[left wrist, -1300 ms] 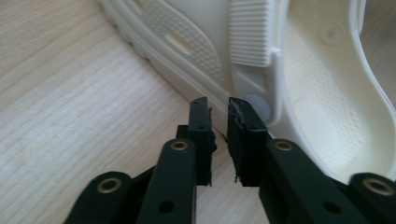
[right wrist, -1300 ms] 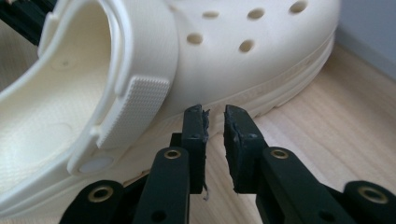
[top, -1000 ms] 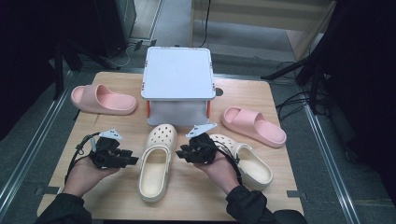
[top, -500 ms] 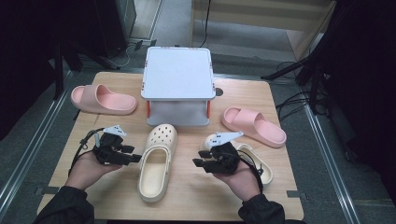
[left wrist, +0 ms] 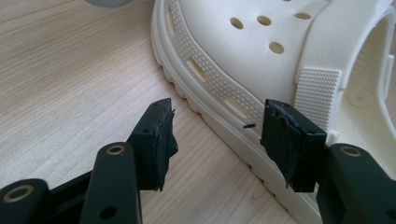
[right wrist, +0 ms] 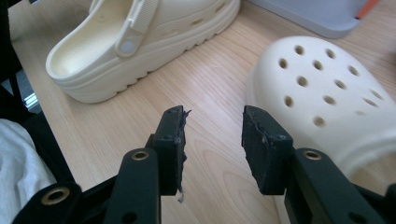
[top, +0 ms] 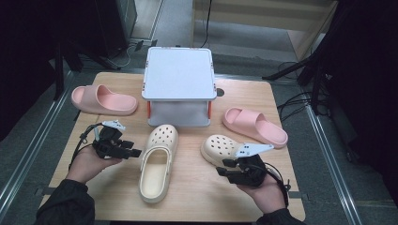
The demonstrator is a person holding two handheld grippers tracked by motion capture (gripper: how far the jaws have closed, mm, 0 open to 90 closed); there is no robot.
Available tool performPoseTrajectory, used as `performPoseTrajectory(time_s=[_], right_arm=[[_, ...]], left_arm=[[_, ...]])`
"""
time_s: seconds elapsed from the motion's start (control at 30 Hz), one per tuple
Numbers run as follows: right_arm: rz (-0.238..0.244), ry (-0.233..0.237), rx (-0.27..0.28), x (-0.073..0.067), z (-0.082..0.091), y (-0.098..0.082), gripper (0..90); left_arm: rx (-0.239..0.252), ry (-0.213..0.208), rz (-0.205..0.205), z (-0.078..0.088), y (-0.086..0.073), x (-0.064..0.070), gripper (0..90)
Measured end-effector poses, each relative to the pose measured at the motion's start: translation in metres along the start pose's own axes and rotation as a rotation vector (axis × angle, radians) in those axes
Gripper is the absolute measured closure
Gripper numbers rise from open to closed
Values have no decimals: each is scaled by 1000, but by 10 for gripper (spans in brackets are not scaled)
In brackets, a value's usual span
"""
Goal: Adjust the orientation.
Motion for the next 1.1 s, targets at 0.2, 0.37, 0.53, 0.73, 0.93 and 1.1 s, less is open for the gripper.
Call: performPoseTrajectory(time_s=[0.2, 0.37, 0.53, 0.73, 0.93, 1.1], right_arm=[[-37, -30, 14, 12, 15, -7, 600], [-48, -46, 15, 21, 26, -17, 591], [-53, -66, -10, 27, 30, -27, 575], [-63, -87, -43, 32, 26, -32, 549], [-63, -80, -52, 37, 19, -30, 549], [-51, -79, -45, 37, 20, -31, 530]], left_arm=[[-11, -7, 12, -3, 1, -2, 429], [-7, 2, -3, -1, 4, 1, 428], [-18, 0, -10, -4, 6, 3, 424], [-20, -1, 0, -5, 5, 0, 422], [-20, 7, 6, -1, 2, -1, 421], [-18, 8, 0, -1, 1, 1, 419]])
Point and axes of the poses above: each handheld gripper's, and its own axes: z roughly backward along the jaws, y roughly out of its top, x roughly to its right, the point moved 2 cm from there along -z, roughly forward along the jaws, and after that the axes turned 11 degrees about -z, right-handed, at the moved point
